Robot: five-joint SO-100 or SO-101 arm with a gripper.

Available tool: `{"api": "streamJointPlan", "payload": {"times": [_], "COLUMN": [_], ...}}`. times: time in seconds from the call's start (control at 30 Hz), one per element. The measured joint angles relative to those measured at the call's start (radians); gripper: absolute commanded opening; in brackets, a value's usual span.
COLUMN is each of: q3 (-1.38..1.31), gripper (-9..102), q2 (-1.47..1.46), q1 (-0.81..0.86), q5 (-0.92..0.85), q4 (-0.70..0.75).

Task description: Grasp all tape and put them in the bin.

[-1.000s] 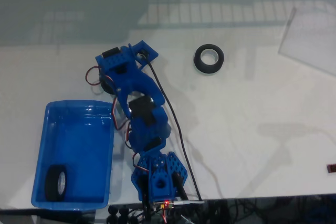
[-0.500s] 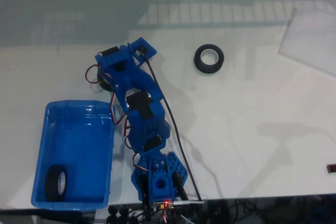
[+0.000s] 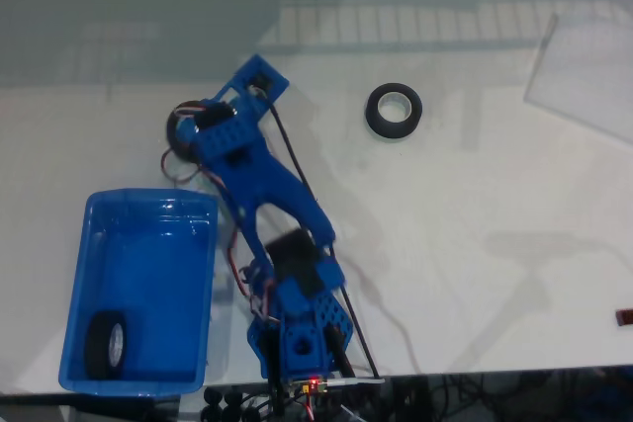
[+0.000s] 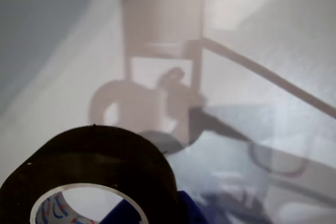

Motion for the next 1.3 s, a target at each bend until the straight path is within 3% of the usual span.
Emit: {"api": "streamJointPlan", "payload": {"times": [0.43,0.73,0.93,1.3], "q3": [0.104,0.212,0.225,0.225], "gripper": [0,0,1,29], "q2": [0.425,0.471,0.491,0.505], "q1": [-0.385,-0.695,-0.788,-0.778], "q5": [-0.034,-0.025,0.018,0.1], "q4": [0.202,0.233,0.239,0.244]}}
